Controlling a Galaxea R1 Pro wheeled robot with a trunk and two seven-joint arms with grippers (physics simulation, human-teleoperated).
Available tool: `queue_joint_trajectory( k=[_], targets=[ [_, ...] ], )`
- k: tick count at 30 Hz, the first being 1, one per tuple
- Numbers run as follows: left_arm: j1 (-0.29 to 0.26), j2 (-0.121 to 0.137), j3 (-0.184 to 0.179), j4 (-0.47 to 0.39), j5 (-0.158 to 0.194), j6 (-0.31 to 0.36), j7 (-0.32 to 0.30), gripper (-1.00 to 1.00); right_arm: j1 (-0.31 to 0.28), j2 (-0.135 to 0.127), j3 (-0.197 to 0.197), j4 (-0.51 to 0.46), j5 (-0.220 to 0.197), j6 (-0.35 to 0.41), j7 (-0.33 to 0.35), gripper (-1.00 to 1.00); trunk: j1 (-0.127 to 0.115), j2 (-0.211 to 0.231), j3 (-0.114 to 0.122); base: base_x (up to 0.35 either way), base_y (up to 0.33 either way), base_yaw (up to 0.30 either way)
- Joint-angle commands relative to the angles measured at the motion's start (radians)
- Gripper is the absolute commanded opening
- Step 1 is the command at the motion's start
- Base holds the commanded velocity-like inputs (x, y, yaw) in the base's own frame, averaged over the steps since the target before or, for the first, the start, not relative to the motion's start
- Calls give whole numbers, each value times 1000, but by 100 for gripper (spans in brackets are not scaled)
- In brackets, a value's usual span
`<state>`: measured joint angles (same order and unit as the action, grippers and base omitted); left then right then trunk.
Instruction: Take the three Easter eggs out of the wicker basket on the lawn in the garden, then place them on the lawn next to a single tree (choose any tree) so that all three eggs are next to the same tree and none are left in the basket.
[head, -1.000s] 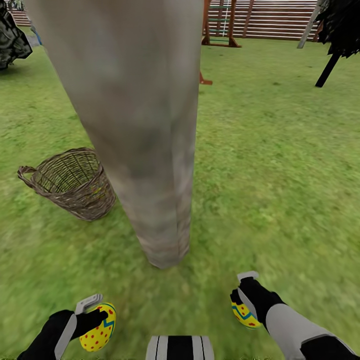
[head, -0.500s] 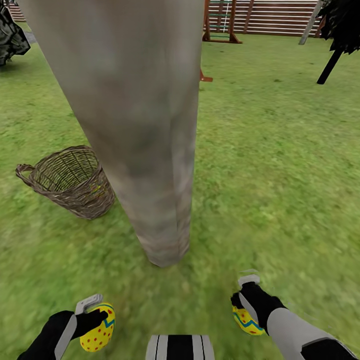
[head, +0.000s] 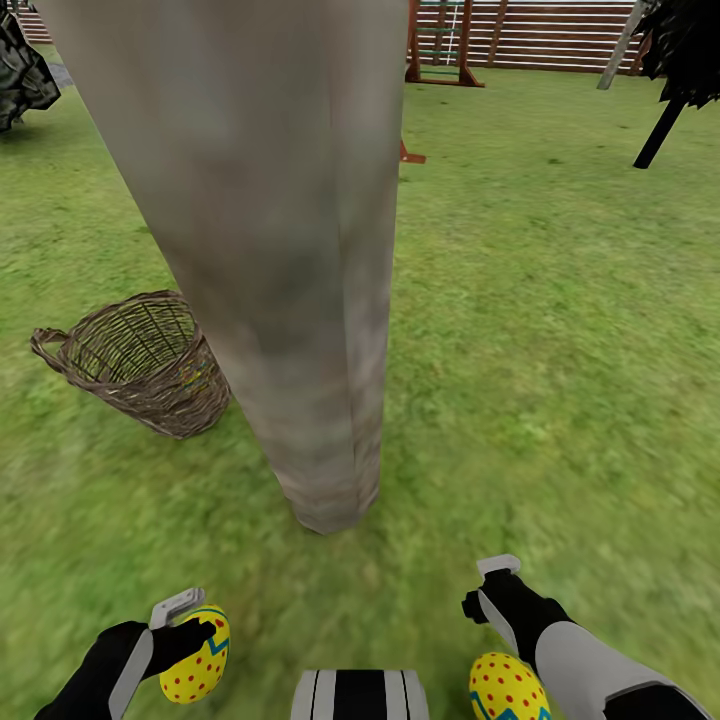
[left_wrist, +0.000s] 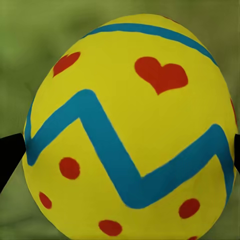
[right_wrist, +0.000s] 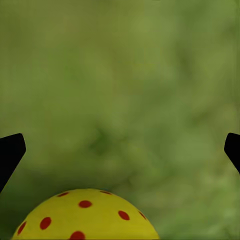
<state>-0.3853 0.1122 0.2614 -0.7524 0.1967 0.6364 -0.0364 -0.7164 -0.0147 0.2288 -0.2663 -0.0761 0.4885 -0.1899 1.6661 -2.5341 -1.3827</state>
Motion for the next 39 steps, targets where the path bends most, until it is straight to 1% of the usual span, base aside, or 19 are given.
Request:
queue_joint_trajectory(
  k=[1,2,4,6,11,18,35,39],
  targets=[
    [0,0,4,25,-19,5,-2,100,0,-1,7,-2,-8,6,-5,100,0,0,-1,0,0,0],
    [0,0,5,25,-18,5,0,100,0,-1,7,-2,-8,6,-5,100,0,0,-1,0,0,0],
    [0,3,5,24,6,5,3,100,0,-1,7,-2,-8,6,-5,100,-1,0,7,0,0,0],
    [0,4,6,24,12,4,3,100,0,-1,7,-2,-8,6,-5,100,-2,1,15,0,0,0],
    [0,0,6,24,13,3,1,100,0,-1,7,-2,-8,5,-5,100,-4,2,34,0,0,0],
    [0,1,6,24,13,3,1,100,0,1,7,16,-8,4,-5,100,-7,4,61,0,0,0],
    [0,3,6,24,13,3,0,100,0,1,7,18,-8,5,-5,100,-15,8,127,-1,0,0],
    [0,1,6,25,13,3,0,100,0,0,6,17,-8,5,-5,100,-17,8,142,-264,0,0]
  ],
)
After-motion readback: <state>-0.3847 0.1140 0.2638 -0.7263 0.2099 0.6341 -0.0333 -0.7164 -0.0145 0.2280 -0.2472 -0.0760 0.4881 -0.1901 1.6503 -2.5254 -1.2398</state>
